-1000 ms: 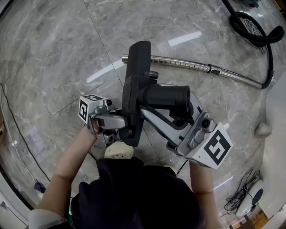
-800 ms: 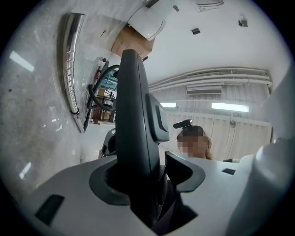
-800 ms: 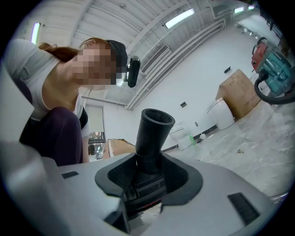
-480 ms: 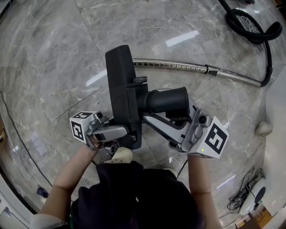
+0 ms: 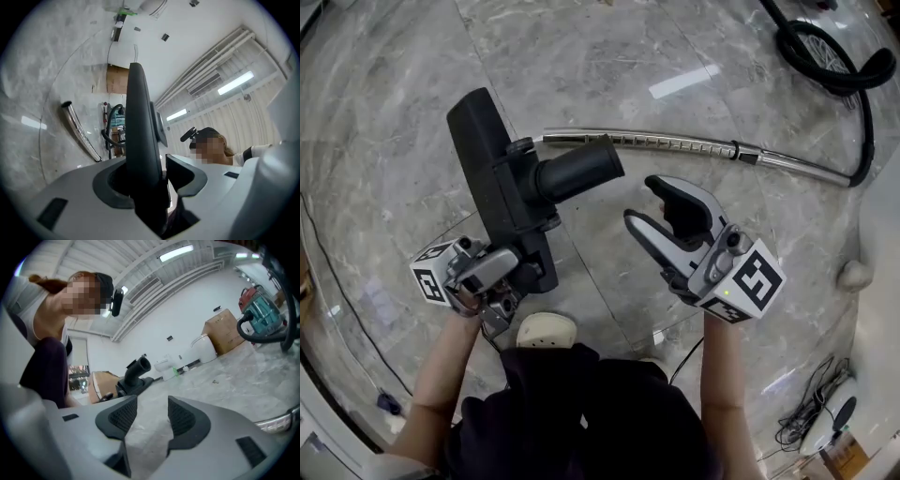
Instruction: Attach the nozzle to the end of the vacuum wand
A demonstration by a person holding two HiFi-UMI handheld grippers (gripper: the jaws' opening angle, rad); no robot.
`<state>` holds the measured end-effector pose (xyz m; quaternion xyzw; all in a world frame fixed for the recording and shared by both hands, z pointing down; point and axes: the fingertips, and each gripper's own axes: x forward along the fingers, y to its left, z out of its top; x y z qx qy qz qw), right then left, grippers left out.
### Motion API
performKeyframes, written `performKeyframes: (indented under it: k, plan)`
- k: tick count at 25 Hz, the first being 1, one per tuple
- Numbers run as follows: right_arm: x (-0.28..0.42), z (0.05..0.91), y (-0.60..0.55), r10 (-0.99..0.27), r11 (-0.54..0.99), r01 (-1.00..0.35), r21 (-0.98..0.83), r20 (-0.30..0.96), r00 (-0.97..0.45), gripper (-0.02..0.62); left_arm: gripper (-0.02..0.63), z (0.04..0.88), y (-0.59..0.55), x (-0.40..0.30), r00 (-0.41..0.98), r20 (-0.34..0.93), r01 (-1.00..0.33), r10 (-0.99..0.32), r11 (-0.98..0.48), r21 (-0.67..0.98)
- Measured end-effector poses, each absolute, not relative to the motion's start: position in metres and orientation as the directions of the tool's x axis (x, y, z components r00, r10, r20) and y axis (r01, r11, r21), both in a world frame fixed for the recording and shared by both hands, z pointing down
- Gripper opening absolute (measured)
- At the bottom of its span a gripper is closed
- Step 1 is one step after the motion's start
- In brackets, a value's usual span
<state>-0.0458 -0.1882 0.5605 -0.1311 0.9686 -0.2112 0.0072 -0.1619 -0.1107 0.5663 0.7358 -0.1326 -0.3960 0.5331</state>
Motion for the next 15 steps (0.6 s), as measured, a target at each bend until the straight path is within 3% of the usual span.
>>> performKeyframes:
  k: [3,6,15]
  plan:
    - [-0.038,0.602,-0.209,-0.257,0.926,-0.331,-0.18,0.34,-0.905,0.243,0.216,0.575,-0.108,-0.181,0.663,-0.373,0.146,-0.649,-0.377,0.915]
    - [-0.035,0.641,-0.232,-0.22,0.972,-0.224,0.068,0.592,-0.775,0.27,0.216,0.584,-0.104,-0.189,0.667,-0.322,0.098,-0.671,-0.35,0.932]
    - [-0.081,0.708,-0.265,-0.019,0.974,0.18,0.134,0.849,-0.529,0.268,0.213,0.594,-0.076,-0.218,0.606,-0.288,0.063,-0.741,-0.316,0.947]
